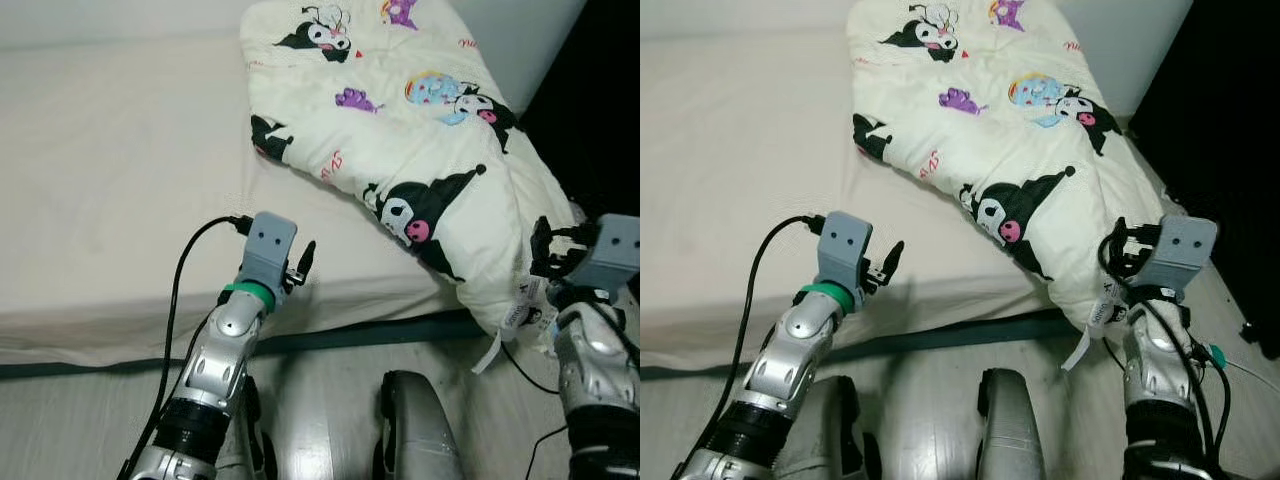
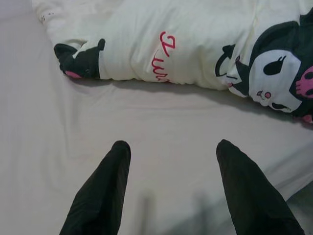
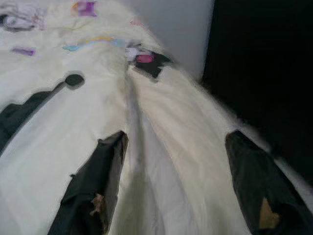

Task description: Clean up the room

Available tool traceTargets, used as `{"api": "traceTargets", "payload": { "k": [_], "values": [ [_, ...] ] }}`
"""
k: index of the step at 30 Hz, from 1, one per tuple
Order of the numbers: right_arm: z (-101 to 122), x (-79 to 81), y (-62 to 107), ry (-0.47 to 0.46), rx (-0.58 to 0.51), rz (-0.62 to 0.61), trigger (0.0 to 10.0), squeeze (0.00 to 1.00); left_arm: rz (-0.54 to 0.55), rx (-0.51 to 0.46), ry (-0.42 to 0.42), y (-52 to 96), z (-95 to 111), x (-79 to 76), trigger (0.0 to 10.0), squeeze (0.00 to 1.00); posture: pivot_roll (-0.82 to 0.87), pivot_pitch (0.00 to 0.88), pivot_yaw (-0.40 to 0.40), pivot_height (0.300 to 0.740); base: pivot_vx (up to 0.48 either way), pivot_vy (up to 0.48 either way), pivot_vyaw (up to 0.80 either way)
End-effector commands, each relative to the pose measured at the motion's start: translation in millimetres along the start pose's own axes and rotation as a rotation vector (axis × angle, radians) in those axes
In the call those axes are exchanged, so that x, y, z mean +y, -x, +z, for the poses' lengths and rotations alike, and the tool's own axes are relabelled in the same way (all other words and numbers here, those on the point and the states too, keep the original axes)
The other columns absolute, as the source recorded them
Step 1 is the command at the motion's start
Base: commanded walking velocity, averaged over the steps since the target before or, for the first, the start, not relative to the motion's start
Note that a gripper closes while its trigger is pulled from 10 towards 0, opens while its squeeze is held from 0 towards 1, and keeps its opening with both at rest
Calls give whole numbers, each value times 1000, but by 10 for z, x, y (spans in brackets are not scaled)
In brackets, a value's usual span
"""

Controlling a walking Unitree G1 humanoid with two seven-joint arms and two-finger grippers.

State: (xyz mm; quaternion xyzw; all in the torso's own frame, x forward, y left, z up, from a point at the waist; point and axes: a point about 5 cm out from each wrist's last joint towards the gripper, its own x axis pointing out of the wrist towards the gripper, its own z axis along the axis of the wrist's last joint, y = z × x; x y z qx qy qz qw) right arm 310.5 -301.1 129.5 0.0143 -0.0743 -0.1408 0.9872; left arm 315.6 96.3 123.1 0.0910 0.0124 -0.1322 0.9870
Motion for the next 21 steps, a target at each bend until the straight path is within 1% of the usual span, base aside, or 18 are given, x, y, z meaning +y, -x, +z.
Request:
{"api": "traceTargets", "payload": {
  "k": [1, 6, 8, 10, 11, 12, 13, 14, 16, 18, 20, 21],
  "values": [
    [-81, -135, -6, -43, 55, -11, 10000, 1000, 6, 43, -16, 68, -87, 57, 10000, 0, -2, 158, 94, 595, 0, 0, 0],
    [-70, -201, -54, -61, 79, -8, 10000, 1000, 17, 51, -23, 99, -88, 117, 10000, 0, 13, 177, 98, 595, 0, 0, 0],
    [-95, -239, -67, -69, 108, -2, 10000, 1000, 22, 55, -30, 121, -86, 142, 10000, 0, 32, 200, 106, 595, 0, 0, 0],
    [-109, -244, -71, -79, 119, 7, 10000, 1000, 25, 57, -33, 132, -84, 151, 10000, 0, 39, 205, 111, 595, 0, 0, 0],
    [-124, -219, -80, -105, 129, 40, 10000, 0, 27, 58, -35, 140, -78, 157, 10000, 0, 45, 208, 114, 595, 0, 0, 0],
    [-124, -219, -80, -105, 129, 40, 10000, 0, 27, 58, -35, 140, -78, 157, 10000, 0, 45, 208, 114, 595, 0, 0, 0],
    [-131, -139, -109, -149, 136, 112, 10000, 0, 28, 58, -40, 153, -64, 169, 10000, 0, 54, 210, 116, 595, 0, 0, 0],
    [-131, -139, -109, -149, 136, 112, 10000, 0, 28, 58, -40, 153, -64, 169, 10000, 0, 54, 210, 116, 595, 0, 0, 0],
    [-116, -77, -135, -171, 130, 149, 10000, 0, 31, 58, -44, 158, -55, 188, 10000, 0, 61, 212, 118, 595, 0, 0, 0],
    [-109, -52, -152, -173, 126, 165, 10000, 0, 34, 59, -46, 161, -48, 200, 10000, 0, 66, 212, 119, 595, 0, 0, 0],
    [-79, 23, -198, -182, 116, 203, 10000, 0, 39, 60, -49, 164, -37, 216, 10000, 0, 72, 211, 121, 595, 0, 0, 0],
    [-79, 23, -198, -182, 116, 203, 10000, 0, 39, 60, -49, 164, -37, 216, 10000, 0, 72, 211, 121, 595, 0, 0, 0]
  ]
}}
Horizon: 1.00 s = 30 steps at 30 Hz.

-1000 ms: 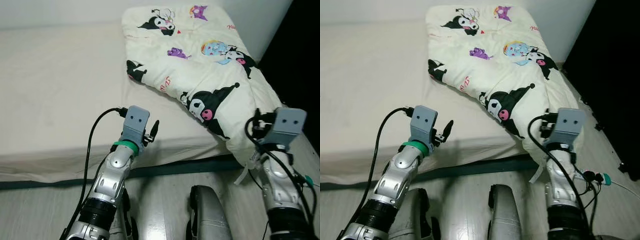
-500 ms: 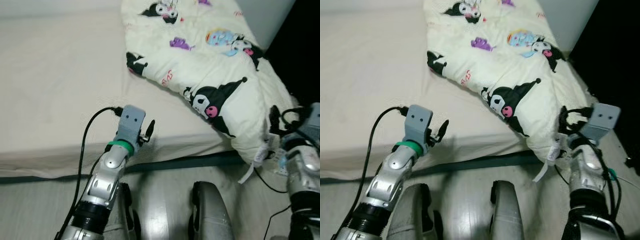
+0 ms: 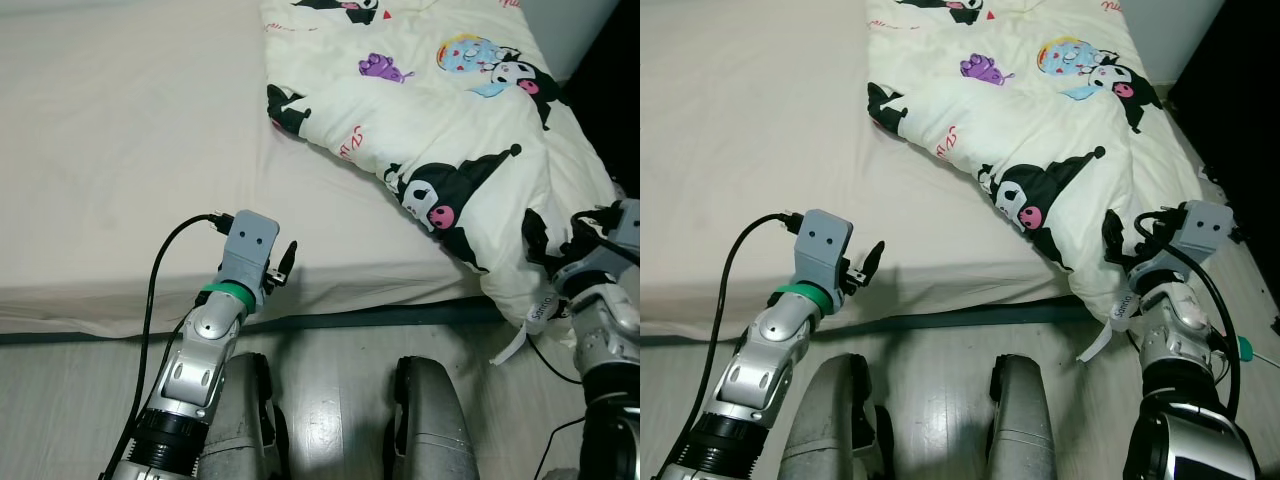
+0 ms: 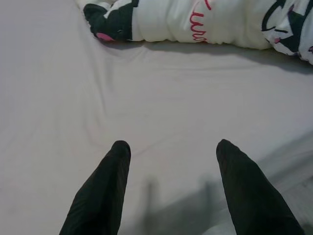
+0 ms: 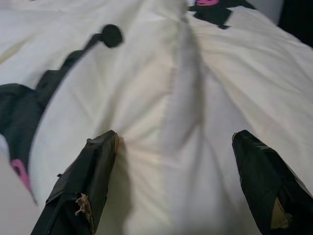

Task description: Clean up the room

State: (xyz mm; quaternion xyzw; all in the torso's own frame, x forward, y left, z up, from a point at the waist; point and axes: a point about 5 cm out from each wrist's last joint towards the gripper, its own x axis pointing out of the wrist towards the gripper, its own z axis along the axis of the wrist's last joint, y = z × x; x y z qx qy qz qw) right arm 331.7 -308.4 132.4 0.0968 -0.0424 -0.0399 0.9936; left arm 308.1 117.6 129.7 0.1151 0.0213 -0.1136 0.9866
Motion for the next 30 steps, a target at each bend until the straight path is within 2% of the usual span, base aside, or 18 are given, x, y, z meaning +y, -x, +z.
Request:
{"api": "traceTargets", "payload": {
  "k": [1, 2, 3, 5, 6, 8, 9, 10, 11, 19, 22, 26, 27, 28, 30],
  "values": [
    [-83, 24, 15, -15, 26, 13, 10000, 0, 3, 33, -4, 31, -65, 20, 10000, 0, 72, 211, 121, 595, 0, 0, 0],
    [-73, 55, -12, -24, 23, 28, 10000, 0, 4, 34, -6, 32, -62, 22, 10000, 0, 72, 208, 122, 595, 0, 0, 0],
    [-76, 86, -32, -34, 28, 42, 8745, 0, 3, 35, -6, 33, -59, 18, 10000, 0, 74, 207, 122, 595, 0, 0, 0],
    [-76, 86, -32, -34, 28, 42, 8745, 0, 3, 35, -6, 33, -59, 18, 10000, 0, 74, 207, 122, 595, 0, 0, 0],
    [-88, 110, -46, -43, 34, 50, 4314, 0, 1, 35, -7, 34, -54, 8, 10000, 0, 77, 204, 123, 595, 0, 0, 0],
    [-103, 130, -52, -52, 42, 61, 4157, 0, -1, 35, -7, 36, -48, -1, 10000, 0, 79, 203, 124, 595, 0, 0, 0],
    [-122, 143, -54, -62, 50, 65, 471, 0, -4, 34, -7, 38, -44, -9, 10000, 0, 78, 201, 126, 595, 0, 0, 0],
    [-122, 143, -54, -62, 50, 65, 471, 0, -4, 34, -7, 38, -44, -9, 10000, 0, 78, 201, 126, 595, 0, 0, 0],
    [-137, 148, -52, -74, 55, 71, 0, 0, -6, 35, -7, 41, -40, -12, 10000, 0, 78, 201, 126, 595, 0, 0, 0],
    [-175, 127, -27, -91, 60, 67, 0, 0, -11, 39, -7, 42, -35, -16, 10000, 0, 70, 197, 127, 595, 0, 0, 0],
    [-172, 194, -30, -69, 56, 149, 0, 0, -16, 39, -6, 38, -33, -30, 10000, 0, 66, 195, 127, 595, 0, 0, 0],
    [-214, 511, -20, -15, 96, 448, 0, 0, -23, 39, -1, 20, -26, -53, 10000, 0, 45, 193, 123, 595, 0, 0, 0],
    [-214, 511, -20, -15, 96, 448, 0, 0, -23, 39, -1, 20, -26, -53, 10000, 0, 45, 193, 123, 595, 0, 0, 0],
    [-230, 578, -7, -5, 109, 506, 0, 0, -24, 39, 0, 17, -24, -59, 10000, 0, 45, 193, 123, 595, 0, 0, 0],
    [-230, 578, -7, -5, 109, 506, 0, 0, -24, 39, 0, 17, -24, -59, 10000, 0, 45, 193, 123, 595, 0, 0, 0]
  ]
}}
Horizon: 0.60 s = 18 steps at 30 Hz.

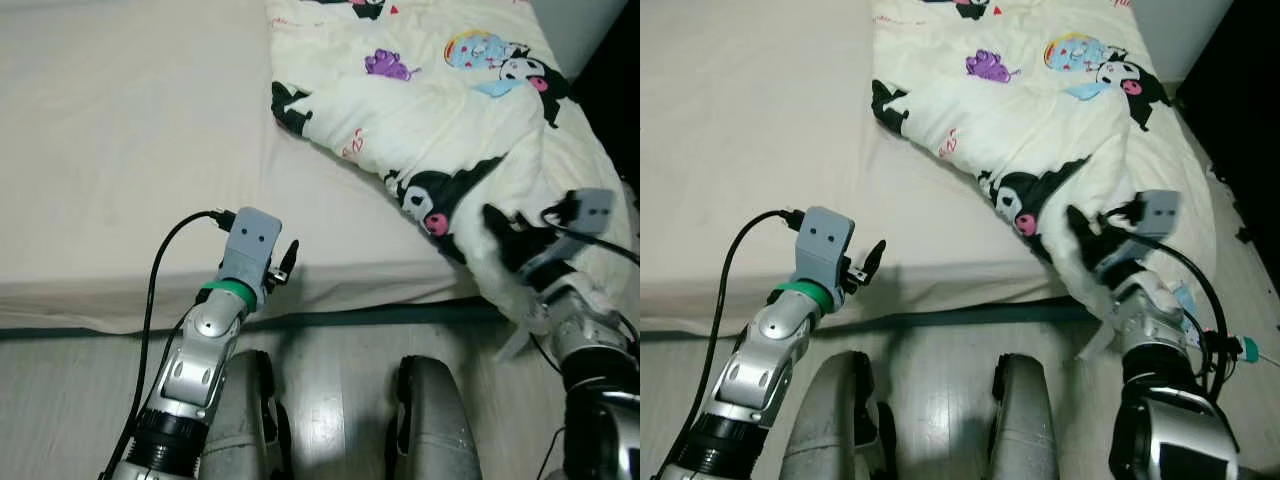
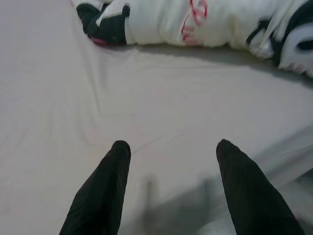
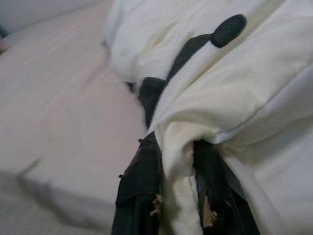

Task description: Clean up the room

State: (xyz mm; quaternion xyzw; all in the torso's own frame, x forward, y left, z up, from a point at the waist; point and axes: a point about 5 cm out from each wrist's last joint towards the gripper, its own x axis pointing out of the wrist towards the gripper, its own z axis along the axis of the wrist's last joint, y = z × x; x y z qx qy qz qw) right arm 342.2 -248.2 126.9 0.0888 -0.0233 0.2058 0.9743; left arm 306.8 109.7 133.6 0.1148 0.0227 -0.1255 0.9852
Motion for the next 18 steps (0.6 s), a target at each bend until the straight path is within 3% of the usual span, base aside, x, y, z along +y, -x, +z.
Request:
{"api": "traceTargets", "payload": {
  "k": [1, 3, 4, 5, 7, 8, 9, 10, 11, 13, 15, 17, 18],
  "values": [
    [-82, 106, 18, 3, 45, 97, 0, 0, -3, 38, 3, 12, -77, -1, 10000, 0, 38, 192, 120, 595, 0, 0, 0],
    [-189, 427, 41, 21, 132, 335, 0, 0, -13, 34, 9, -2, -64, -39, 10000, 0, 28, 189, 114, 595, 0, 0, 0],
    [-189, 427, 41, 21, 132, 335, 0, 0, -13, 34, 9, -2, -64, -39, 10000, 0, 28, 189, 114, 595, 0, 0, 0],
    [-273, 619, 84, 25, 196, 457, 0, 0, -16, 33, 11, -7, -61, -54, 10000, 0, 27, 189, 113, 595, 0, 0, 0],
    [-273, 619, 84, 25, 196, 457, 0, 0, -16, 33, 11, -7, -61, -54, 10000, 0, 27, 189, 113, 595, 0, 0, 0],
    [-388, 831, 160, 24, 272, 589, 10000, 0, -19, 32, 13, -9, -61, -67, 10000, 0, 18, 186, 110, 595, 0, 0, 0],
    [-388, 831, 160, 24, 272, 589, 10000, 0, -19, 32, 13, -9, -61, -67, 10000, 0, 18, 186, 110, 595, 0, 0, 0],
    [-516, 1047, 257, 16, 347, 715, 10000, 0, -20, 32, 15, -13, -63, -77, 10000, 0, 15, 183, 106, 595, 0, 0, 0],
    [-516, 1047, 257, 16, 347, 715, 10000, 0, -20, 32, 15, -13, -63, -77, 10000, 0, 15, 183, 106, 595, 0, 0, 0],
    [-708, 1372, 430, -3, 442, 892, 10000, 0, -21, 32, 18, -23, -64, -89, 10000, 0, 9, 178, 100, 595, 0, 0, 0],
    [-708, 1372, 430, -3, 442, 892, 10000, 0, -21, 32, 18, -23, -64, -89, 10000, 0, 9, 178, 100, 595, 0, 0, 0],
    [-767, 1560, 540, -22, 479, 991, 10000, 0, -22, 29, 23, -34, -59, -97, 10000, 0, 7, 177, 99, 595, 0, 0, 0],
    [-767, 1560, 540, -22, 479, 991, 10000, 0, -22, 29, 23, -34, -59, -97, 10000, 0, 7, 177, 99, 595, 0, 0, 0]
  ]
}}
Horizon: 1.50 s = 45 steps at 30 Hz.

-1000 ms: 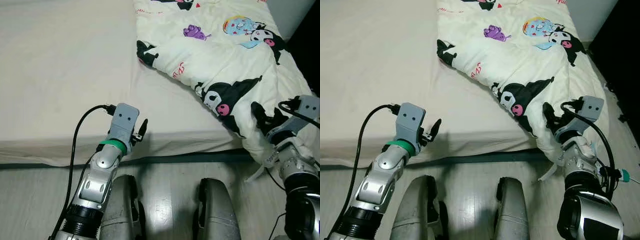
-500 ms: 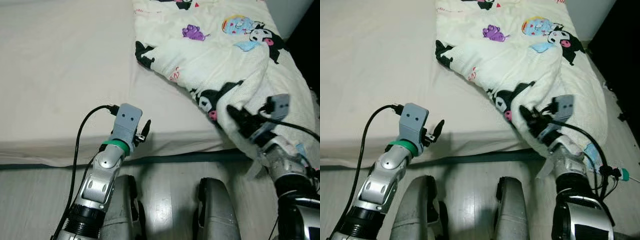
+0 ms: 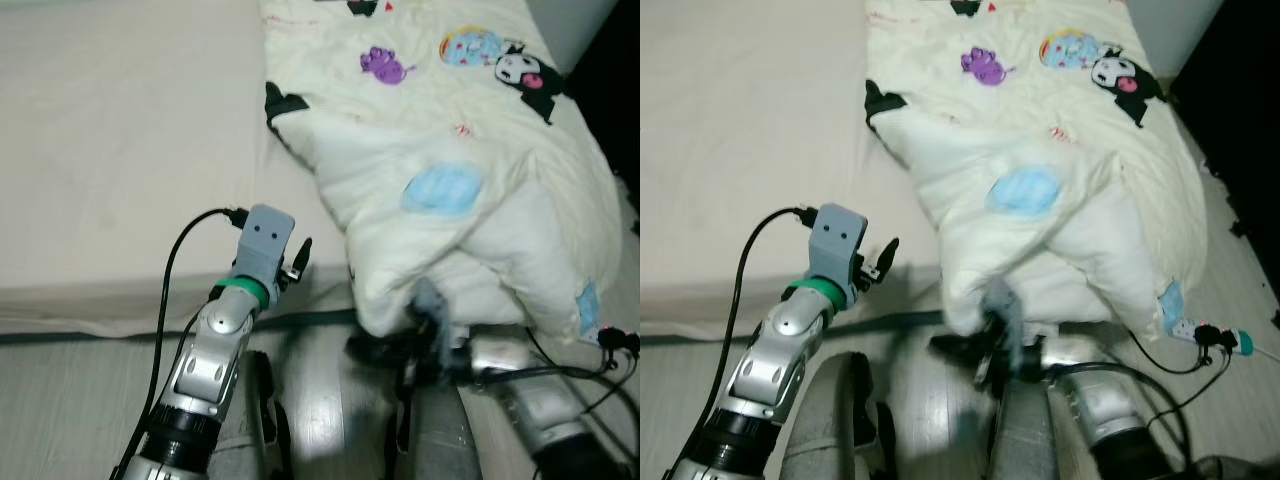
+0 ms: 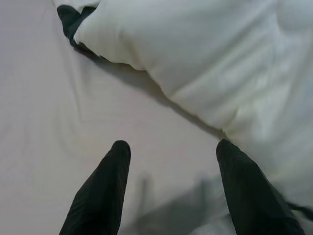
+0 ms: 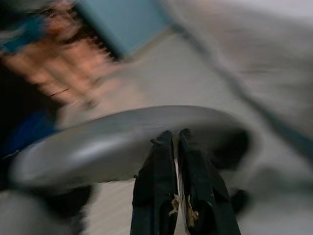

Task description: Clean up the room

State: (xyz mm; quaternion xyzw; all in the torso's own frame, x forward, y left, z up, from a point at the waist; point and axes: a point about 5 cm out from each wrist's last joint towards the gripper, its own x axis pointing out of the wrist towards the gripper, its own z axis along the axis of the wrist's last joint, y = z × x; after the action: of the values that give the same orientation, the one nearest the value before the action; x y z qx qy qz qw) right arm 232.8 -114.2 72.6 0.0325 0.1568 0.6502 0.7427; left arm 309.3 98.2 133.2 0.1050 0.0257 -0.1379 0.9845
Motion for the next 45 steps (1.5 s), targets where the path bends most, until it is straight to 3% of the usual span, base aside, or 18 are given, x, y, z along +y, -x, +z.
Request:
{"api": "traceTargets", "payload": {
  "k": [1, 7, 10, 11, 13, 14, 15, 16, 19, 22, 27, 33, 36, 38, 40, 41, 42, 45],
  "values": [
    [2, 88, -4, -7, 22, 38, 10000, 0, 4, 28, 5, 16, -80, 3, 10000, 0, 4, 177, 98, 595, 0, 0, 0],
    [210, 167, 14, 51, -32, 26, 10000, 0, -1, 25, 8, 3, -80, -15, 10000, 0, -7, 177, 91, 595, 0, 0, 0],
    [478, 73, 36, 155, -123, -98, 10000, 16, -1, 23, 11, -8, -79, -27, 10000, 0, -8, 178, 86, 595, 0, 0, 0],
    [695, 22, 78, 225, -187, -171, 10000, 427, 0, 23, 13, -10, -77, -35, 10000, 0, -10, 180, 86, 595, 0, 0, 0],
    [930, -47, 155, 303, -254, -265, 10000, 392, 0, 22, 15, -10, -76, -40, 10000, 0, -10, 180, 88, 595, 0, 0, 0],
    [1128, -104, 255, 374, -306, -352, 10000, 141, 0, 21, 16, -9, -76, -44, 10000, 0, -10, 179, 89, 595, 0, 0, 0],
    [1240, -130, 320, 414, -334, -405, 10000, 141, 0, 21, 16, -9, -77, -45, 10000, 0, -11, 179, 90, 595, 0, 0, 0],
    [1320, -158, 390, 444, -355, -456, 10000, 0, 1, 21, 16, -10, -77, -44, 10000, 0, -11, 179, 91, 595, 0, 0, 0],
    [1451, -285, 660, 488, -403, -644, 10000, 0, 22, 13, 8, -12, -69, -22, 10000, 0, -11, 179, 91, 595, 0, 0, 0],
    [1390, -446, 951, 458, -421, -856, 10000, 0, 169, -55, -45, -26, 39, 147, 10000, 0, -14, 180, 91, 595, 0, 0, 0],
    [1150, -559, 1102, 376, -396, -993, 10000, 0, 340, -133, -72, -24, 194, 360, 10000, 0, -11, 184, 87, 595, 0, 0, 0],
    [470, -686, 1205, 194, -244, -1231, 10000, 0, 490, -222, -91, -47, 434, 531, 10000, 0, -14, 193, 85, 595, 0, 0, 0],
    [183, -730, 1236, 141, -117, -1314, 10000, 0, 317, -206, -32, -163, 434, 297, 10000, 0, -16, 203, 83, 595, 0, 0, 0],
    [-23, -767, 1217, 135, 8, -1343, 10000, 0, 33, -142, 34, -277, 337, -132, 10000, 0, -26, 209, 82, 595, 0, 0, 0],
    [-23, -767, 1217, 135, 8, -1343, 10000, 0, 33, -142, 34, -277, 337, -132, 10000, 0, -26, 209, 82, 595, 0, 0, 0],
    [-114, -823, 1165, 136, 68, -1346, 10000, 0, -124, -100, 9, -341, 233, -496, 10000, 0, -38, 221, 74, 595, 0, 0, 0],
    [-105, -842, 1129, 134, 61, -1336, 10000, 0, -162, -101, -42, -361, 207, -628, 10000, 0, -39, 222, 72, 595, 0, 0, 0],
    [-46, -857, 1079, 133, 21, -1318, 10000, 0, -218, -109, -100, -377, 188, -785, 10000, 0, -42, 224, 69, 595, 0, 0, 0]
  ]
}}
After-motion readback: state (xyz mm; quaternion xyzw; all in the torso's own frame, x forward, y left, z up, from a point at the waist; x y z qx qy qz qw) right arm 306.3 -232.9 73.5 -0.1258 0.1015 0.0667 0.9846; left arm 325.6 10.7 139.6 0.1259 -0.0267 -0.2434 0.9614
